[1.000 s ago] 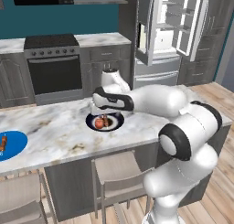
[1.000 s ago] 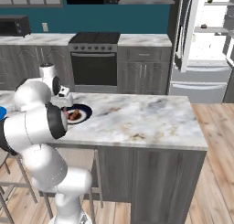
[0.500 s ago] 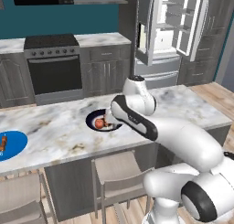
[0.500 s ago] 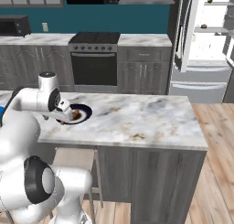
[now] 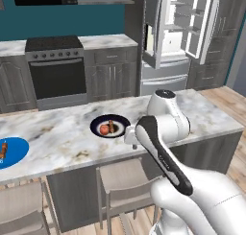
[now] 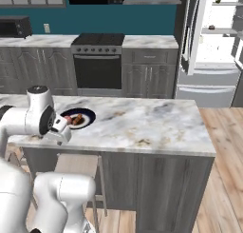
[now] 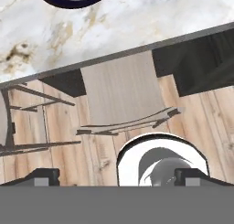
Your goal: Pick up the peach and kiwi from the fridge and place one fruit on each plate on the dining counter.
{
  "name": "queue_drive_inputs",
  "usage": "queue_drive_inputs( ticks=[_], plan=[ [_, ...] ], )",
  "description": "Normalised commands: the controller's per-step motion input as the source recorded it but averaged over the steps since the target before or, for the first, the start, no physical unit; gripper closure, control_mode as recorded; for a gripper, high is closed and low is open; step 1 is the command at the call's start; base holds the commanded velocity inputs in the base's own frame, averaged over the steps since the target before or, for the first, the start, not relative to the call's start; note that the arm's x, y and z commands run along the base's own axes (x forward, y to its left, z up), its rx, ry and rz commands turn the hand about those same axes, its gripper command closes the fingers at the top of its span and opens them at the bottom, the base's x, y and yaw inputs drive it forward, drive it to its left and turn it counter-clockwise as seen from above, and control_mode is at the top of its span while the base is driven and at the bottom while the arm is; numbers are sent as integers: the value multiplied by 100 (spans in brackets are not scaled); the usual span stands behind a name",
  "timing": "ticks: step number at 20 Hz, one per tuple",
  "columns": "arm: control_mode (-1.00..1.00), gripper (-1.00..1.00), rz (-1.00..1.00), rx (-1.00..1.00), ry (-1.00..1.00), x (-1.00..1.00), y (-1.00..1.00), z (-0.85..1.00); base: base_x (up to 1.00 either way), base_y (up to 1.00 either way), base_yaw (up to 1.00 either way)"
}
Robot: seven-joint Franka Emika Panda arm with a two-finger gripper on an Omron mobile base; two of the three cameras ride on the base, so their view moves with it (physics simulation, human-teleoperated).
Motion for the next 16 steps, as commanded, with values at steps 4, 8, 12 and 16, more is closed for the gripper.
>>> queue_drive_inputs(
  ticks=[4,8,12,16],
  plan=[
    [-100,-100,20,-1,-9,-81,-15,58,0,0,0],
    [-100,-100,34,-10,-11,-36,-3,51,0,0,0],
    [-100,-100,22,-13,-3,-25,-10,38,0,0,0],
    [-100,-100,-1,-4,-7,-43,-8,30,0,0,0]
  ],
)
